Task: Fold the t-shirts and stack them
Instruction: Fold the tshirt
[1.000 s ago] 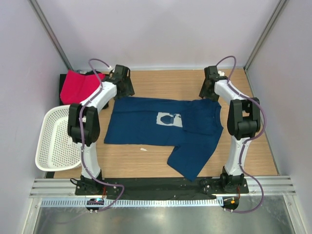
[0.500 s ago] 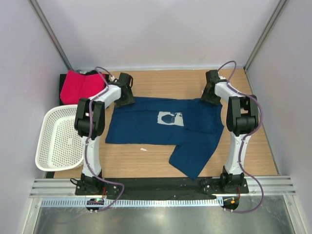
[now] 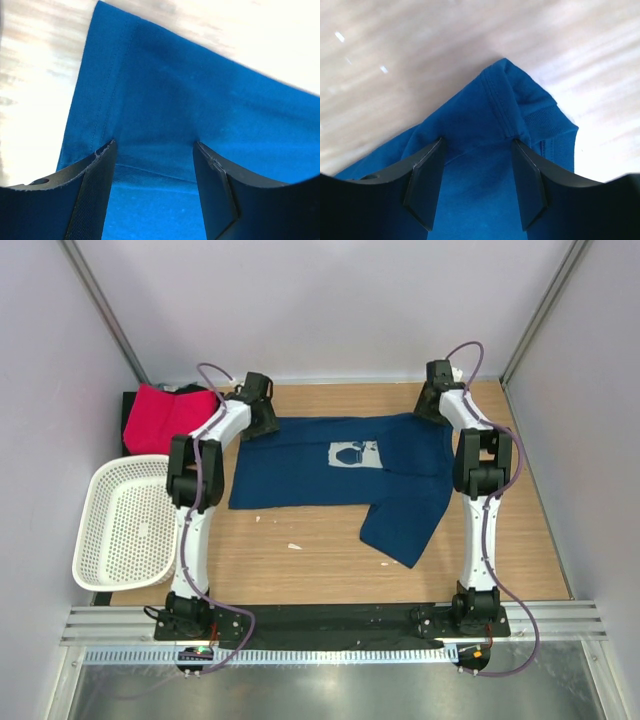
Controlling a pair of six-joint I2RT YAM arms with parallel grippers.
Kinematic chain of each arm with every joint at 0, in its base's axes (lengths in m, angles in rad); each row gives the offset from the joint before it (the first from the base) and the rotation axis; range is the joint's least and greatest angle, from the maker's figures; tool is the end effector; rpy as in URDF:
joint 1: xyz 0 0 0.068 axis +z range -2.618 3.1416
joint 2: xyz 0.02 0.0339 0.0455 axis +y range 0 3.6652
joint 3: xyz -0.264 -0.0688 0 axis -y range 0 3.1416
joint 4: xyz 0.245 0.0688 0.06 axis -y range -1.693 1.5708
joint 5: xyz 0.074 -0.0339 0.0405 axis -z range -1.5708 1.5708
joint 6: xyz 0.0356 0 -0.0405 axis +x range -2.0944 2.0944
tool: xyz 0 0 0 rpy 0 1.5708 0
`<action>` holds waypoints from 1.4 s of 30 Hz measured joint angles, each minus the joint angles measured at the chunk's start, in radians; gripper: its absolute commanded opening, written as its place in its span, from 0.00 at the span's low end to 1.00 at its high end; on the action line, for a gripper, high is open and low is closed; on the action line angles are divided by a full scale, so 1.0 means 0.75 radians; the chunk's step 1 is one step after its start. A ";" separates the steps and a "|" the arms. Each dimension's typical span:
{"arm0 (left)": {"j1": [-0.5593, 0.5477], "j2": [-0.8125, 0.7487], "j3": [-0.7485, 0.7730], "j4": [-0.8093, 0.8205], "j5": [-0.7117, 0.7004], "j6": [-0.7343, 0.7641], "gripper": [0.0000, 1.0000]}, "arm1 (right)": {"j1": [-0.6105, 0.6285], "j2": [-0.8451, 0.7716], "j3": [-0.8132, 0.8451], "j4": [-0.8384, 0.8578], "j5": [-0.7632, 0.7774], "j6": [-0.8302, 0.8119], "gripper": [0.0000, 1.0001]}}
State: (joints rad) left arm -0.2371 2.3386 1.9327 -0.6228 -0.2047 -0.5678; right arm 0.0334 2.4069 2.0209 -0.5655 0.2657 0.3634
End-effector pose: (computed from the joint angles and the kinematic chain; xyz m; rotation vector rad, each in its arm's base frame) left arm 0.4958 -0.1124 0.1686 -0.4944 2.5181 -0.0368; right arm 0.5284 0.0083 0.1656 0.5120 2.4290 -0.1685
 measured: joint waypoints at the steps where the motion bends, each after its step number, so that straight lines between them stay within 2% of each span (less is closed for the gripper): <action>1: 0.001 0.007 0.015 0.001 0.006 0.001 0.64 | -0.002 0.033 0.057 -0.007 -0.008 -0.008 0.63; 3: 0.003 0.009 0.020 -0.002 0.018 0.005 0.64 | -0.004 0.071 0.138 -0.032 -0.032 -0.024 0.67; 7: 0.004 -0.021 0.010 -0.027 0.025 0.035 0.69 | -0.006 0.060 0.201 -0.104 -0.092 -0.044 0.81; 11: 0.006 -0.200 -0.083 -0.065 0.033 0.046 0.72 | -0.006 -0.113 0.114 -0.150 -0.139 -0.048 0.85; 15: 0.005 -0.584 -0.290 -0.070 0.039 0.002 0.73 | -0.006 -0.577 -0.221 -0.146 -0.153 -0.009 0.86; 19: 0.006 -1.041 -0.624 -0.049 0.040 -0.123 0.73 | -0.004 -1.127 -0.650 -0.078 -0.154 0.095 0.86; 22: 0.006 -1.271 -0.890 -0.075 0.040 -0.234 0.71 | -0.002 -1.459 -1.006 -0.063 -0.160 0.191 0.85; 24: 0.006 -1.346 -1.059 -0.089 0.040 -0.304 0.70 | -0.002 -1.613 -1.216 -0.075 -0.170 0.248 0.84; 28: 0.006 -1.364 -1.339 -0.109 0.042 -0.428 0.65 | -0.001 -1.727 -1.575 -0.140 -0.215 0.337 0.83; 32: 0.006 -1.363 -1.489 -0.088 0.036 -0.515 0.61 | 0.003 -1.780 -1.784 -0.192 -0.255 0.387 0.81; 42: 0.015 -1.139 -1.445 0.122 -0.085 -0.610 0.55 | 0.015 -1.751 -1.841 -0.145 -0.313 0.431 0.78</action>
State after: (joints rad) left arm -0.2256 1.4841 0.8490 -0.5312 -0.2687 -1.0256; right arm 0.0448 1.0939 0.6399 -0.6743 0.0307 0.6868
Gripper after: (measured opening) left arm 0.556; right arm 0.785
